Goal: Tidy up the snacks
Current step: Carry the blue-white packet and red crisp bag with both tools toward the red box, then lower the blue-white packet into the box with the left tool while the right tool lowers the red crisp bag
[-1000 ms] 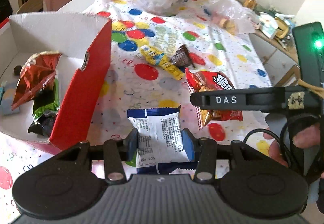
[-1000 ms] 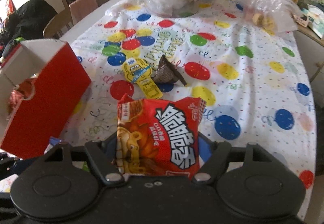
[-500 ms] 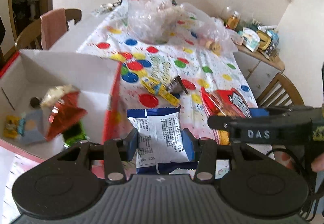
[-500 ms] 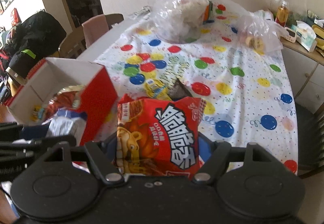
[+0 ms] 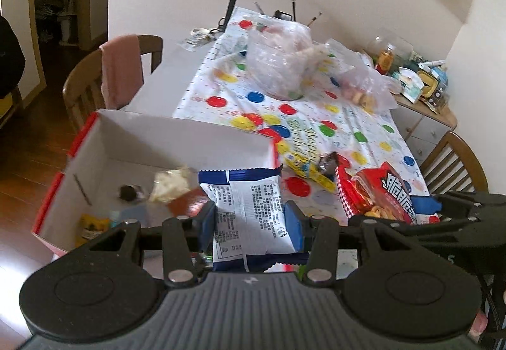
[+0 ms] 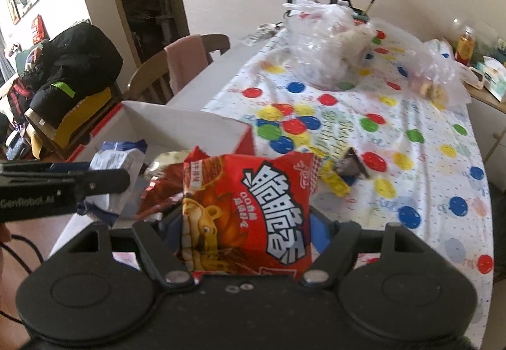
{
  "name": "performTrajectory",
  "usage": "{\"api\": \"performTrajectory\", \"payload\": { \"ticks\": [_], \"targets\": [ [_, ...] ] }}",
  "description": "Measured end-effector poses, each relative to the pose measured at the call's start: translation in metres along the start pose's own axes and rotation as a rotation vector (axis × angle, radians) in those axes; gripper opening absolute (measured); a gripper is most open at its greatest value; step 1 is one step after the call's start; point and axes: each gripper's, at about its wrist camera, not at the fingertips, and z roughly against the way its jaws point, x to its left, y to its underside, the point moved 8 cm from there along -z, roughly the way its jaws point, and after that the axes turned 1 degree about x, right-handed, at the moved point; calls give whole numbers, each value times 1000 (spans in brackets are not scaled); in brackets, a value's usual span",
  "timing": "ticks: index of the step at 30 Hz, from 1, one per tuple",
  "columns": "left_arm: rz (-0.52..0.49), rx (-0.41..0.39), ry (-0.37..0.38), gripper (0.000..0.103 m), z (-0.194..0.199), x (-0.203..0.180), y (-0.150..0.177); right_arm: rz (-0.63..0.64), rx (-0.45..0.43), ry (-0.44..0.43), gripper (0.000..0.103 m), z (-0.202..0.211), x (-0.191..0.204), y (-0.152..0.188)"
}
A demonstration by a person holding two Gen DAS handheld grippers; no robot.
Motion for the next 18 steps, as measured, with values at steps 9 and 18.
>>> {"api": "performTrajectory", "payload": {
  "ticks": [9, 18],
  "targets": [
    [8, 20, -40, 46, -7, 71, -10, 22, 40, -1, 75, -35, 55, -5],
    [3, 98, -87, 46, -43, 133, -10, 39, 92, 40, 76, -86, 83, -14]
  ]
}}
